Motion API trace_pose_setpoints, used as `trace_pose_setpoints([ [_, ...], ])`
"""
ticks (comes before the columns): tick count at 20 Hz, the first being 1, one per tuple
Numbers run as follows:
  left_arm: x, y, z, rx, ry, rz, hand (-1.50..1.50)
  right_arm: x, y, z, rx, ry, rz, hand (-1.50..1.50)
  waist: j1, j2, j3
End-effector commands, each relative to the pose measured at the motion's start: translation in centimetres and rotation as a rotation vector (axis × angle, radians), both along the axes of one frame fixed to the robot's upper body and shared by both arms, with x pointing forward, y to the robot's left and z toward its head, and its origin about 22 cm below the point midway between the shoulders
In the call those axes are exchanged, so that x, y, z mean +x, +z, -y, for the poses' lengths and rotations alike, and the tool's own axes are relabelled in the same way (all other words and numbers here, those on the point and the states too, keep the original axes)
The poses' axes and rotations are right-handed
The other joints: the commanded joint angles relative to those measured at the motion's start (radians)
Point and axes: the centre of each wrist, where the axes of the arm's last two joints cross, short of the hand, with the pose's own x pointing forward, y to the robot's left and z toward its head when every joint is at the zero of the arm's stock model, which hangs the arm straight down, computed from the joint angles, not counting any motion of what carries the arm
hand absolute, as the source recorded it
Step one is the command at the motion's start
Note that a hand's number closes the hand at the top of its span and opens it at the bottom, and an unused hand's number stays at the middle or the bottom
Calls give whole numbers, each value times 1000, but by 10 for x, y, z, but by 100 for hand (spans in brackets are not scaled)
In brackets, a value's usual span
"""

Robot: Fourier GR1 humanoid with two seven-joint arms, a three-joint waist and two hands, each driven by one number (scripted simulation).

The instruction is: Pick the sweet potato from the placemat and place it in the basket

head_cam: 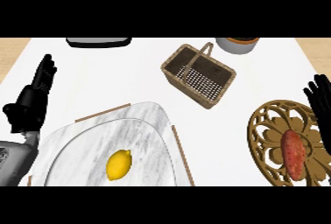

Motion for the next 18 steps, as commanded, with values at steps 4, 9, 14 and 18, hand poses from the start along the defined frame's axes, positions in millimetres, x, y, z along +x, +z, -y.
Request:
trace_pose_setpoints([
  [4, -14, -15, -3, -91, 85, -90, 0, -45, 13, 99, -127, -281, -52, 150, -2, 26, -5],
  [9, -19, -22, 7, -197, 45, -209, 0, -33, -14, 60, -88, -256, 258, 150, 21, 27, -5],
  [14, -13, -2, 5, -197, 42, -210, 0, -36, -19, 59, -307, -643, 85, -150, 31, 27, -8],
  [18, -17, -11, 3, -191, 70, -219, 0, -38, 31, 90, -449, -810, -20, -150, 21, 26, -11],
])
